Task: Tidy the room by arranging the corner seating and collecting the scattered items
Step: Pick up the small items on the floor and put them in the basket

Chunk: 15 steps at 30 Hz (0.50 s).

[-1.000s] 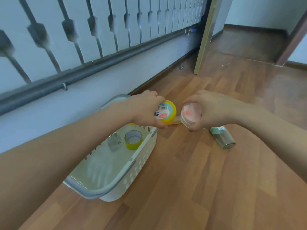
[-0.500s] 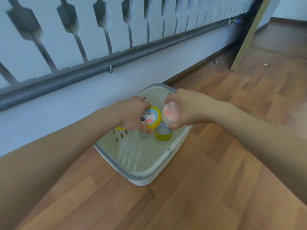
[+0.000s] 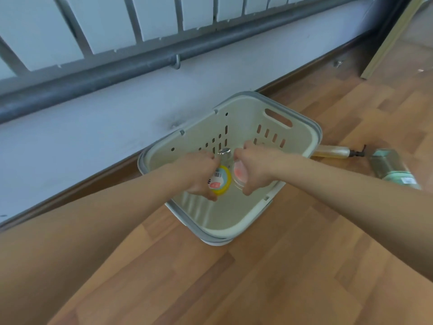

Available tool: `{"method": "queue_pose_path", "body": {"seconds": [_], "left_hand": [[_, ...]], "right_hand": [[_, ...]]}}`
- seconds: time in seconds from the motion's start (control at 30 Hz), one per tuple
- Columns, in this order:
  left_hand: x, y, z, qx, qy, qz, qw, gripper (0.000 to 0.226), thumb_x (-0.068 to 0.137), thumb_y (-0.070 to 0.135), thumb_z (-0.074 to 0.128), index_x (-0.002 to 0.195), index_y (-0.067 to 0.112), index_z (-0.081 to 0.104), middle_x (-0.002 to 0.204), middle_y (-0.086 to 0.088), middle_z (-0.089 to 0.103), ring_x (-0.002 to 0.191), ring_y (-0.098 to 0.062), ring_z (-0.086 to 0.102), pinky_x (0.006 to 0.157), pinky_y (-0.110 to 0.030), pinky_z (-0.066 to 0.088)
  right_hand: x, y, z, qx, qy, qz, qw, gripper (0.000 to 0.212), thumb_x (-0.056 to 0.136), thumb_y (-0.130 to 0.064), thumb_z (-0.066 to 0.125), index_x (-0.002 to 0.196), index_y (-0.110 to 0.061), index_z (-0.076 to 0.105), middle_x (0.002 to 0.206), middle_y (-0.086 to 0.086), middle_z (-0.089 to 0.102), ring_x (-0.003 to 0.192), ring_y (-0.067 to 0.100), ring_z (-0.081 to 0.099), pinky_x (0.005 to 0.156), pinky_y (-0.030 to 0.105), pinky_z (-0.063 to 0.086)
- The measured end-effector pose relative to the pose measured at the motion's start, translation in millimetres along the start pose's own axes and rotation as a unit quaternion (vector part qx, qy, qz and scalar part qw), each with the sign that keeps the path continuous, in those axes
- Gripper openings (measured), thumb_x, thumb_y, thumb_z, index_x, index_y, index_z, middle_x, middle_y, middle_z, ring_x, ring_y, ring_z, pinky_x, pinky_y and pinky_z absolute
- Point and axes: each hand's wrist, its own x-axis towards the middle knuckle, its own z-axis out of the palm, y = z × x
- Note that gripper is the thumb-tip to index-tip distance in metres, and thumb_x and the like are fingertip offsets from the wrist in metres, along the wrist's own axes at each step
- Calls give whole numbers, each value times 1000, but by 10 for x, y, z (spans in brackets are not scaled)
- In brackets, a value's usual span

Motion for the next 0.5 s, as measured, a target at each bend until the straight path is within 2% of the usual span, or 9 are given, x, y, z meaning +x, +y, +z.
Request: {"method": "queue_pose_path", "body": {"seconds": [0.07, 0.2, 0.3, 0.4, 0.47, 0.5], "left_hand": [[26, -21, 119, 4, -24, -11, 1000, 76, 63, 67, 72, 117, 17, 51, 112, -2, 53, 104, -21, 50, 74, -32, 42], [112, -4, 221, 18, -63, -33, 997, 77, 62, 68, 72, 115, 17, 54, 107, -2, 55, 99, -23, 54, 72, -33, 46], [212, 58, 224, 33, -107, -46, 993, 79, 61, 69, 72, 117, 14, 59, 106, -4, 61, 95, -25, 60, 75, -34, 50], [297, 132, 271, 42, -156, -54, 985, 80, 63, 67, 73, 120, 13, 59, 108, -4, 63, 95, -26, 61, 75, -33, 49], [333, 191, 281, 57, -189, -58, 979, 78, 68, 64, 72, 124, 12, 58, 114, -5, 62, 101, -25, 60, 75, -32, 46], [342, 227, 263, 66, -207, -62, 974, 75, 70, 63, 71, 124, 12, 59, 116, -5, 62, 104, -25, 60, 76, -32, 45]], "right_hand": [[87, -89, 61, -12, -31, 3, 999, 89, 66, -44, 82, 138, -18, 37, 130, 8, 42, 105, 27, 53, 73, 33, 45], [274, -213, 112, -21, -76, 30, 996, 98, 66, -47, 83, 142, -12, 32, 132, 10, 39, 112, 32, 55, 88, 40, 52], [400, -285, 121, -34, -104, 49, 993, 96, 65, -52, 82, 139, -10, 38, 123, 10, 41, 104, 29, 55, 86, 39, 53], [480, -330, 165, -57, -142, 41, 987, 64, 68, -56, 78, 114, -14, 62, 109, 5, 57, 96, 22, 59, 79, 32, 53], [518, -348, 219, -70, -175, 36, 981, 38, 75, -53, 73, 84, -18, 62, 91, 2, 63, 92, 21, 63, 76, 30, 51], [518, -364, 225, -70, -203, 40, 976, 36, 80, -51, 69, 73, -18, 58, 82, 1, 61, 87, 21, 62, 75, 30, 49]]}}
